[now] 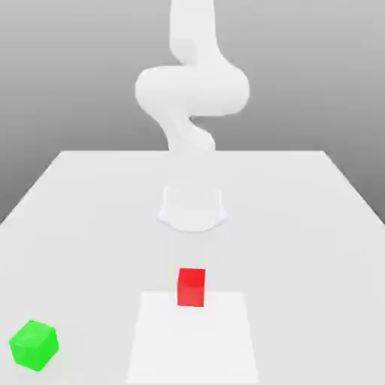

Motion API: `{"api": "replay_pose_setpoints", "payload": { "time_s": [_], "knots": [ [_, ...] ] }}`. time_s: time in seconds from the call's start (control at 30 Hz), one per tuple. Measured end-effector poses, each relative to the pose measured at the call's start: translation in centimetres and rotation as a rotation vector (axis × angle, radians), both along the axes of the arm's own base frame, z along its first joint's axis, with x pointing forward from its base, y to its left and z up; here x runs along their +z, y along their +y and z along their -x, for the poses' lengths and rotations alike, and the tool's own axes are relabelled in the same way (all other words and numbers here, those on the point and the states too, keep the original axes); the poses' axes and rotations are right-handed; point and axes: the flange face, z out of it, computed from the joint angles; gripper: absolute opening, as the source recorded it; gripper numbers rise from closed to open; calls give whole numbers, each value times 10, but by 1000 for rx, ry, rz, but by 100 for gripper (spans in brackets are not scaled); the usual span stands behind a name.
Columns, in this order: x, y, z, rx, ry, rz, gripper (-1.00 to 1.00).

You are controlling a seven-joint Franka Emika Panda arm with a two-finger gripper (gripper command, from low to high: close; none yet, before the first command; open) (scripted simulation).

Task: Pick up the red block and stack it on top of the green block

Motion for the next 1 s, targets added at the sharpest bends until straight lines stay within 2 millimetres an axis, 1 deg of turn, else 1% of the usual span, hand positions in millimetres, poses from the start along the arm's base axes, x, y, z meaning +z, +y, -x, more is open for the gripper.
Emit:
{"api": "replay_pose_setpoints", "payload": {
  "time_s": [0.07, 0.13, 0.23, 0.3, 0.37, 0.43, 0.57, 0.6, 0.67, 0.8, 0.83, 1.0],
  "knots": [
    [-50, 0, -19, -6, 74, -4, 0],
    [-99, -1, -31, -11, 146, -8, 0],
    [-174, -1, -39, -20, 256, -13, 0],
    [-225, -1, -37, -26, 331, -16, 0],
    [-275, -1, -28, -33, 410, -18, 0],
    [-326, -1, -12, -40, 493, -20, 0],
    [-428, -1, 36, -57, 667, -23, 0],
    [-450, -1, 44, -60, 696, -23, 0],
    [-475, -1, 51, -62, 717, -24, 0],
    [-509, -1, 54, -62, 723, -24, 0],
    [-515, -1, 55, -62, 724, -24, -100],
    [-515, -1, 55, -63, 723, -24, -100]
  ]
}}
